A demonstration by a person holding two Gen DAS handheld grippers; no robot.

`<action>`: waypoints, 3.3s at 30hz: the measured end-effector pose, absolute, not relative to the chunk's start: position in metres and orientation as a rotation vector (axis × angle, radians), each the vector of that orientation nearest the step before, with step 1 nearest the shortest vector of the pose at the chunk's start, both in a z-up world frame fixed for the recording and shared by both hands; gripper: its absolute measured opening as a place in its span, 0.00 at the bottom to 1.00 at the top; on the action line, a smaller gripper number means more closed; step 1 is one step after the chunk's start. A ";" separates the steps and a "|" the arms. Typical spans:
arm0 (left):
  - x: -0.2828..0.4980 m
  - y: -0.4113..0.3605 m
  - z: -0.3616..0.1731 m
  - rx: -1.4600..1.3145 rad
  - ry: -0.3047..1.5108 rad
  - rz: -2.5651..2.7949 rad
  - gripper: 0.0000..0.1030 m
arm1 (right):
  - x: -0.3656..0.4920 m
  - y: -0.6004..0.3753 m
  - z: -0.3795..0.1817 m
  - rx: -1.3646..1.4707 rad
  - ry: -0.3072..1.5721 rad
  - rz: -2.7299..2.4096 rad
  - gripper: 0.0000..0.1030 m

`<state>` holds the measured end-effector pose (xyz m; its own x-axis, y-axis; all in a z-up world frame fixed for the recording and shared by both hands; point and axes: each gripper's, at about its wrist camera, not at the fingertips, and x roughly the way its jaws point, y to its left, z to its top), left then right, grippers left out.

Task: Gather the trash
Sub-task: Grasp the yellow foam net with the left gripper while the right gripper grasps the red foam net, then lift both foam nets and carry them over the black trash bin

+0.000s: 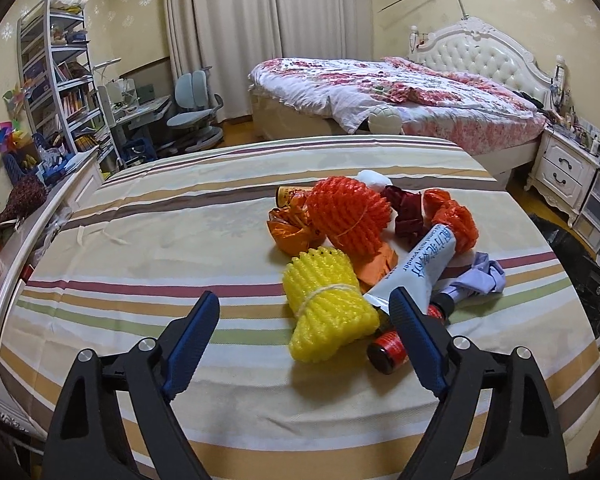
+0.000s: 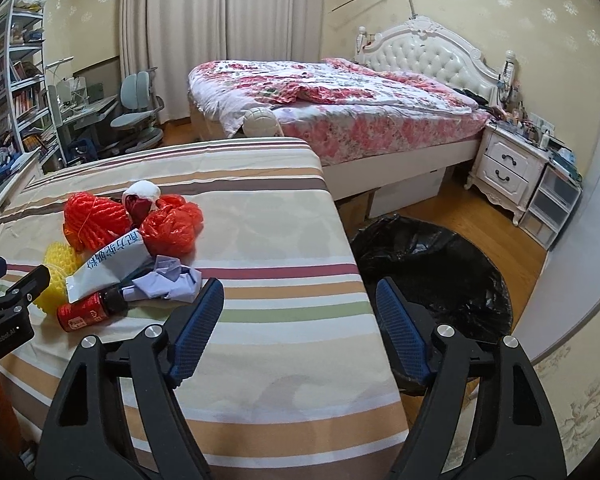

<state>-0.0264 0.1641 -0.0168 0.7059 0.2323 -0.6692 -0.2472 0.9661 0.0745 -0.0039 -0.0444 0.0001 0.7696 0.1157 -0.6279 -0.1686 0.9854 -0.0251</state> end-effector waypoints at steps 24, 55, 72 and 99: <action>-0.008 0.183 -0.040 -0.114 0.823 0.155 0.48 | 0.013 -0.022 -0.011 -0.101 0.717 0.188 0.75; -0.044 0.321 -0.022 -0.146 0.751 0.440 0.45 | 0.034 0.145 0.002 -0.210 0.709 0.493 0.74; -0.046 0.320 -0.018 -0.171 0.730 0.414 0.45 | 0.034 0.143 0.011 -0.192 0.693 0.511 0.47; 0.024 0.064 0.015 -0.018 0.641 -0.079 0.45 | 0.037 -0.121 0.016 -0.063 0.643 0.038 0.47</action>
<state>0.0236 0.0643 0.0150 0.7984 -0.0787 -0.5969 0.0676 0.9969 -0.0410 0.0372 -0.1210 0.0156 0.7996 0.0161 -0.6003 -0.0553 0.9974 -0.0468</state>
